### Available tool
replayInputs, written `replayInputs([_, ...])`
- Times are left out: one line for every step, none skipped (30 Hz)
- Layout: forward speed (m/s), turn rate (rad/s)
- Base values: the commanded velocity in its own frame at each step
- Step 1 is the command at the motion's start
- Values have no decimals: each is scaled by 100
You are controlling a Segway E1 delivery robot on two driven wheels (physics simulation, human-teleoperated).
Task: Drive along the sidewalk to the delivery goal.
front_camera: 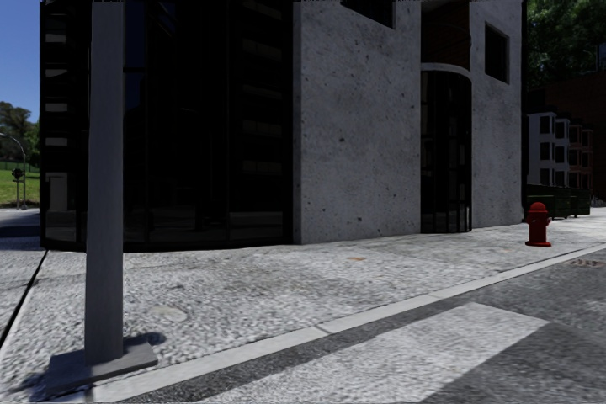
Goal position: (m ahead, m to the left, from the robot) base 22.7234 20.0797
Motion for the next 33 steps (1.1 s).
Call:
replayInputs([134, -3])
replayInputs([134, 0])
replayInputs([134, 0])
replayInputs([134, 0])
replayInputs([134, 0])
replayInputs([134, 0])
replayInputs([134, 0])
replayInputs([134, 0])
replayInputs([134, 0])
replayInputs([134, 0])
replayInputs([134, 0])
replayInputs([134, 0])
replayInputs([134, 0])
replayInputs([134, 0])
replayInputs([134, 8])
replayInputs([134, 16])
replayInputs([134, 26])
replayInputs([134, 39])
replayInputs([132, 46])
replayInputs([132, 51])
replayInputs([131, 53])
replayInputs([129, 53])
replayInputs([129, 53])
replayInputs([128, 54])
replayInputs([127, 54])
replayInputs([127, 54])
replayInputs([126, 54])
replayInputs([126, 54])
replayInputs([126, 54])
replayInputs([126, 54])
replayInputs([125, 54])
replayInputs([125, 54])
replayInputs([125, 54])
